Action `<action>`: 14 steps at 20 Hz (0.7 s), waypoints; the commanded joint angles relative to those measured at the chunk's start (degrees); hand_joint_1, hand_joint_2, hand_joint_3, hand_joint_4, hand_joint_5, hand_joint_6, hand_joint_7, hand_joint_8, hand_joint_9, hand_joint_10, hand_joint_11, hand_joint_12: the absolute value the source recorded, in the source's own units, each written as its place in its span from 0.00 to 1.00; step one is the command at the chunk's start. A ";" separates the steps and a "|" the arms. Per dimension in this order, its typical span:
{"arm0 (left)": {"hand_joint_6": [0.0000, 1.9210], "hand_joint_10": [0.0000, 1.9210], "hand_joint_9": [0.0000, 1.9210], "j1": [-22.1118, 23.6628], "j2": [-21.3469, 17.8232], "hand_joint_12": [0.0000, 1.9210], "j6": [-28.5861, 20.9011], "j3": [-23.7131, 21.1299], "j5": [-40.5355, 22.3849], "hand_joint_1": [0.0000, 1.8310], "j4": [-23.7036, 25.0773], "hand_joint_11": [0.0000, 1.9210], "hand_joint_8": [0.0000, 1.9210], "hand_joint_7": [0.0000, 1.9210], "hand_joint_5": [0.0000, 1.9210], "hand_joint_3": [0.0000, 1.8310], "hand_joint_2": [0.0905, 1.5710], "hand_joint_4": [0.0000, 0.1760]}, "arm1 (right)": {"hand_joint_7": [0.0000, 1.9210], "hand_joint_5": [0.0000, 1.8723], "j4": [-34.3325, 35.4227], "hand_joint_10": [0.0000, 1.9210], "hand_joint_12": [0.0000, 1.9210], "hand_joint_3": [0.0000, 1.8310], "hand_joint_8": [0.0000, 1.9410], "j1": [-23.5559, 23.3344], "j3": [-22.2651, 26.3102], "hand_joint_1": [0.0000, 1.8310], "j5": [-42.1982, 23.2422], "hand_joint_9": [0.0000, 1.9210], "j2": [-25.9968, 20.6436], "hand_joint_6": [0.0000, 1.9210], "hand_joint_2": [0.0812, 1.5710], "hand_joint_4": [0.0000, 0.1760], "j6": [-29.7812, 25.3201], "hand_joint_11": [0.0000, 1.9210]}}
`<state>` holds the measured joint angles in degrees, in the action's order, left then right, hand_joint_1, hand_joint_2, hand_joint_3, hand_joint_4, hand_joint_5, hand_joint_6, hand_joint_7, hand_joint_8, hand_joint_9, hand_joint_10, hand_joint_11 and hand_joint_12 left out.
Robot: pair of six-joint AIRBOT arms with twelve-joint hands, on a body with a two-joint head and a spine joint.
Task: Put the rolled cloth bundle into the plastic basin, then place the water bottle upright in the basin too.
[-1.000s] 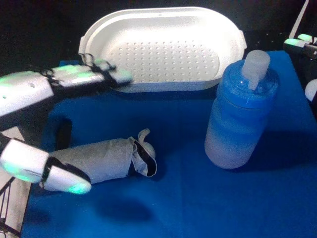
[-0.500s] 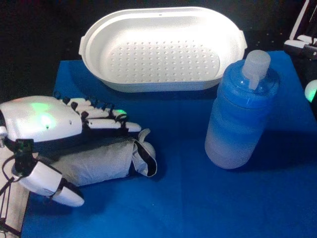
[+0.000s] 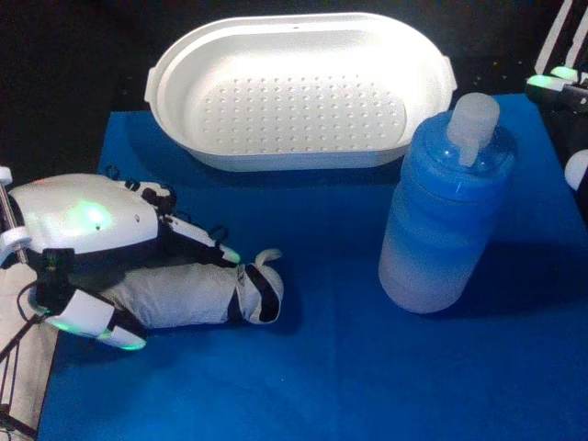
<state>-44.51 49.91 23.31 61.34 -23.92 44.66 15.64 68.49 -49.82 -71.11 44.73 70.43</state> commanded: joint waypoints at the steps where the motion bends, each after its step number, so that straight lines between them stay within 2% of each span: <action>1: 0.64 0.79 0.26 0.31 0.49 0.97 0.30 0.09 -2.15 0.64 -0.44 0.15 0.86 0.35 0.37 0.00 0.80 0.00 | 0.12 0.17 -0.02 0.00 0.00 0.00 0.00 -0.53 -0.25 0.03 -7.03 0.12 0.16 0.00 0.89 0.31 -0.56 0.12; 2: 0.75 0.95 0.27 0.32 0.64 1.00 0.30 0.10 -2.66 0.60 -0.76 0.19 0.95 0.27 0.36 0.00 0.80 0.00 | 0.13 0.17 -0.02 0.00 0.00 0.00 0.00 -0.53 -0.25 0.01 -7.03 0.12 0.20 0.00 0.89 0.27 -0.56 0.12; 3: 0.84 1.00 0.30 0.33 0.70 1.00 0.30 0.13 -3.40 0.77 -1.27 0.22 1.00 0.29 0.29 0.00 0.74 0.00 | 0.13 0.17 -0.02 0.00 0.00 0.00 0.00 -0.53 -0.25 0.01 -7.03 0.12 0.24 0.00 0.89 0.29 -0.56 0.12; 4: 0.95 1.00 0.47 0.35 0.73 1.00 0.30 0.12 -4.38 0.86 -2.01 0.46 1.00 0.41 0.43 0.00 0.76 0.00 | 0.13 0.18 -0.03 0.00 0.00 0.00 0.00 -0.53 -0.25 0.01 -7.03 0.12 0.31 0.00 0.88 0.27 -0.56 0.12; 5: 0.98 1.00 0.54 0.35 0.72 1.00 0.30 0.14 -5.53 0.88 -3.03 0.56 1.00 0.46 0.47 0.00 0.75 0.00 | 0.13 0.18 -0.03 0.00 0.00 0.00 0.00 -0.53 -0.25 0.01 -7.03 0.12 0.38 0.00 0.88 0.24 -0.56 0.12; 6: 1.00 1.00 0.69 0.35 0.65 1.00 0.30 0.15 -7.10 0.90 -4.33 0.74 1.00 0.56 0.53 0.00 0.75 0.00 | 0.13 0.18 -0.03 0.00 0.00 0.00 0.00 -0.52 -0.26 0.02 -7.03 0.11 0.44 0.00 0.88 0.23 -0.56 0.12; 8: 1.00 1.00 0.86 0.55 0.41 1.00 0.29 0.13 -10.03 0.86 -6.11 0.92 1.00 0.70 0.55 0.00 0.74 0.00 | 0.15 0.18 -0.03 0.00 0.00 0.00 0.00 -0.51 -0.26 0.04 -6.94 0.11 0.53 0.00 0.90 0.16 -0.56 0.10; 9: 1.00 1.00 0.90 1.08 -0.10 1.00 0.29 -0.24 -12.59 0.88 -7.16 0.94 1.00 0.73 0.56 0.00 0.74 0.00 | 0.15 0.18 -0.03 0.00 0.00 0.00 0.00 -0.51 -0.26 0.05 -6.87 0.10 0.56 0.00 0.90 0.14 -0.56 0.09; 10: 1.00 1.00 0.88 1.68 -0.66 1.00 0.29 -0.72 -14.44 0.88 -7.55 0.93 1.00 0.72 0.56 0.00 0.73 0.00 | 0.15 0.18 -0.03 0.00 0.00 0.00 0.00 -0.51 -0.26 0.05 -6.83 0.10 0.57 0.00 0.90 0.13 -0.56 0.09; 11: 1.00 1.00 0.85 2.83 -1.48 1.00 0.35 -1.40 -16.12 0.87 -7.50 0.92 1.00 0.69 0.52 0.00 0.72 0.00 | 0.15 0.18 -0.03 0.00 0.00 0.00 0.00 -0.51 -0.26 0.05 -6.82 0.10 0.56 0.00 0.90 0.15 -0.56 0.09; 14: 0.96 1.00 0.85 5.85 -3.52 1.00 0.35 -2.69 -21.28 0.79 -7.42 0.92 1.00 0.70 0.49 0.00 0.70 0.00 | 0.15 0.18 -0.03 0.00 0.00 0.00 0.00 -0.51 -0.26 0.06 -6.82 0.10 0.59 0.00 0.90 0.11 -0.56 0.09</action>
<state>-38.65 46.13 23.99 58.57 -38.15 39.48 15.66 68.49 -49.82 -70.81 45.25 70.41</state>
